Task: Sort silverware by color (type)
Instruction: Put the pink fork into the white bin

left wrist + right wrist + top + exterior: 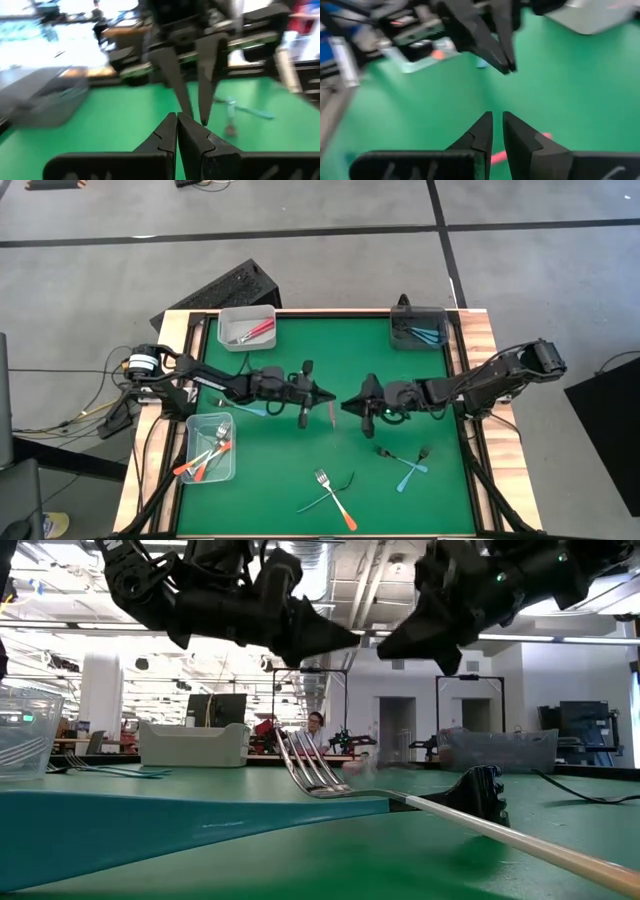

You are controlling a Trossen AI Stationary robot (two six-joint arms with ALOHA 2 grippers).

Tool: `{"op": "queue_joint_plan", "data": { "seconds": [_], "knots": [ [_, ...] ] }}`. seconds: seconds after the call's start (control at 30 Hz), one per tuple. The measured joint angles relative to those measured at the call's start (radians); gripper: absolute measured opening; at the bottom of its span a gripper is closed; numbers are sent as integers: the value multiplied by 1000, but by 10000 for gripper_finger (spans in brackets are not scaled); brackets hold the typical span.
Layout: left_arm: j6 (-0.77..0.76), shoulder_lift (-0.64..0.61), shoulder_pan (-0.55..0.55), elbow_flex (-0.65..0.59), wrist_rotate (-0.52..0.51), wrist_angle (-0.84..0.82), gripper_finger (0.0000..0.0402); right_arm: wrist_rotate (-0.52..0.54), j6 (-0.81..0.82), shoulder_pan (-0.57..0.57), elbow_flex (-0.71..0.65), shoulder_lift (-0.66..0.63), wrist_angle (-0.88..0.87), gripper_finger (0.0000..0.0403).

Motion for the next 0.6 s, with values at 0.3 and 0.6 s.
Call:
{"op": "queue_joint_plan", "data": {
  "seconds": [0.3,0.6],
  "knots": [
    [2,0,-1,0,-45,-184,1,118,39,-4,0,0,-110,101],
    [97,129,-21,78,-22,-243,88,156,108,-3,0,0,-120,129]
  ]
}}
